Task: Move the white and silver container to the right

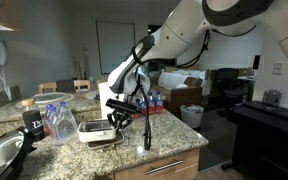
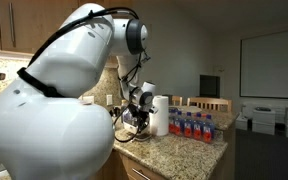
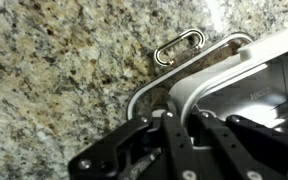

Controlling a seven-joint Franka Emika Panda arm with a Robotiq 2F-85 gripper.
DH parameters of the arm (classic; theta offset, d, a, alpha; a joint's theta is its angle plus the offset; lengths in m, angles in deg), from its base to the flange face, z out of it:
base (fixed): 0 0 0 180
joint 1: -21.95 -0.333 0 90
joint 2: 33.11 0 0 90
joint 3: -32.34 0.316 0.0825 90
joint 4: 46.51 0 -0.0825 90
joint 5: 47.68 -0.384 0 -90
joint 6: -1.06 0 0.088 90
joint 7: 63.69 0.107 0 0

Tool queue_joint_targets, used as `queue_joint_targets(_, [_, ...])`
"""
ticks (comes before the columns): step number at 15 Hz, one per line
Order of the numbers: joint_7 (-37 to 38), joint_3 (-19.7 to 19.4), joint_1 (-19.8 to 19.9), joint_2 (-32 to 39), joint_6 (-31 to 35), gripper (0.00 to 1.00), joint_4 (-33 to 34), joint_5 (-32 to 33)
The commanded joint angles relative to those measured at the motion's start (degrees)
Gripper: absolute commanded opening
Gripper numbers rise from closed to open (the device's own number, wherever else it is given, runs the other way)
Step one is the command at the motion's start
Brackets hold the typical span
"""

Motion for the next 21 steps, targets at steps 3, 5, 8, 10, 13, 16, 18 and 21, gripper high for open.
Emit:
queue_joint_targets(3, [-10.45,4.6,2.91,-4.47,14.08,0.04,-7.73,-4.26])
queue_joint_targets(5, [-18.72,9.14,6.83,-3.83,17.66,0.04,-8.65,-9.71])
queue_joint_targets(8, [-28.69,14.5,12.73,-4.27,16.03,0.04,-10.06,-15.4])
queue_joint_targets(10, [-32.71,15.2,15.52,-5.73,11.18,0.04,-11.06,-17.08])
queue_joint_targets(13, [-30.24,9.95,15.26,-10.59,0.05,0.04,-12.88,-13.64])
queue_joint_targets(16, [-27.32,4.12,14.14,-15.28,-9.7,0.03,-13.55,-8.89])
queue_joint_targets(18, [-26.5,1.03,14.27,-17.56,-15.73,0.03,-13.29,-5.67])
queue_joint_targets(21, [-26.57,-2.65,14.81,-19.87,-22.02,0.03,-13.48,-3.1])
